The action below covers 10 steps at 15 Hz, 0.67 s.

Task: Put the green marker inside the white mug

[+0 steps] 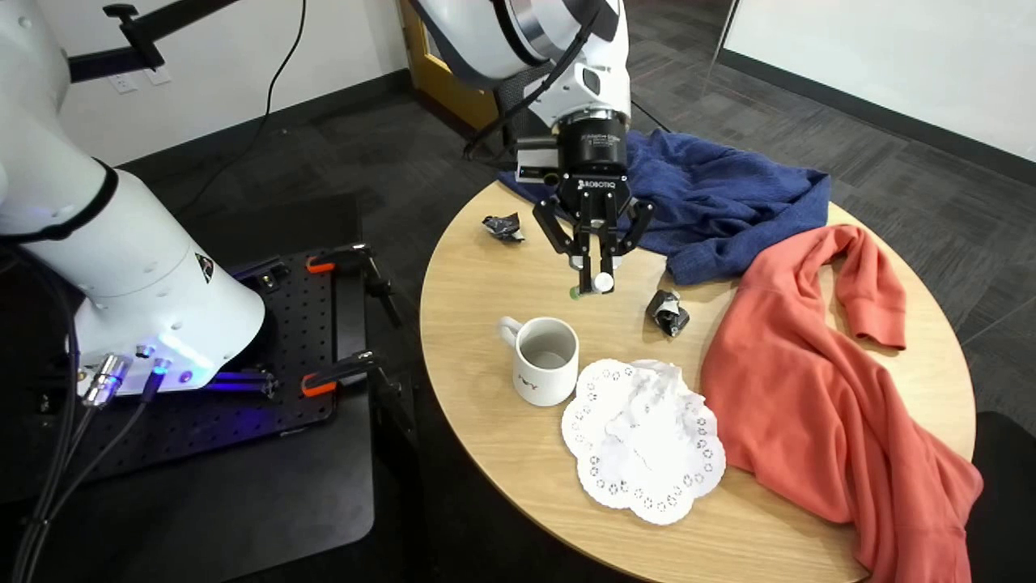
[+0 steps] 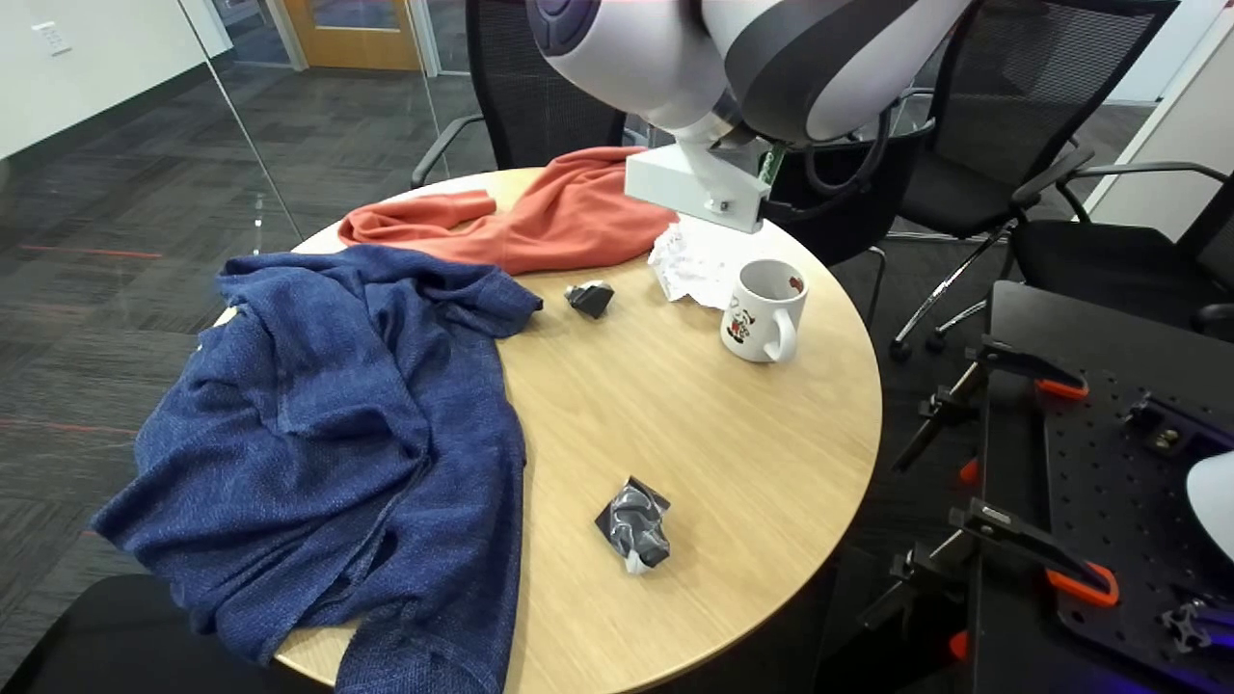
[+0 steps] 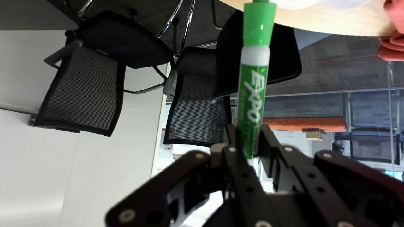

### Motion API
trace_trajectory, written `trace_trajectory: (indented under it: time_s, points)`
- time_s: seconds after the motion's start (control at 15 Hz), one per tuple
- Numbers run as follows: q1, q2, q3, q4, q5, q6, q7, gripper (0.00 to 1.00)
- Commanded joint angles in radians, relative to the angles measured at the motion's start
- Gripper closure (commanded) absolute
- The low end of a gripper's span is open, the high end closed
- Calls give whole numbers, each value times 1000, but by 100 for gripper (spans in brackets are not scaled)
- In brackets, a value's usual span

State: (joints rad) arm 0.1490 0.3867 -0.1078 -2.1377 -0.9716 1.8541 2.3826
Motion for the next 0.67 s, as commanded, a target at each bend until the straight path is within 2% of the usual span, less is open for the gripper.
trace_trajectory:
  time_s: [0.0, 0.6]
  points:
    - [-30, 27, 24, -9, -33, -24, 70, 95]
    - [-45, 104, 35, -4, -29, -2, 69, 95]
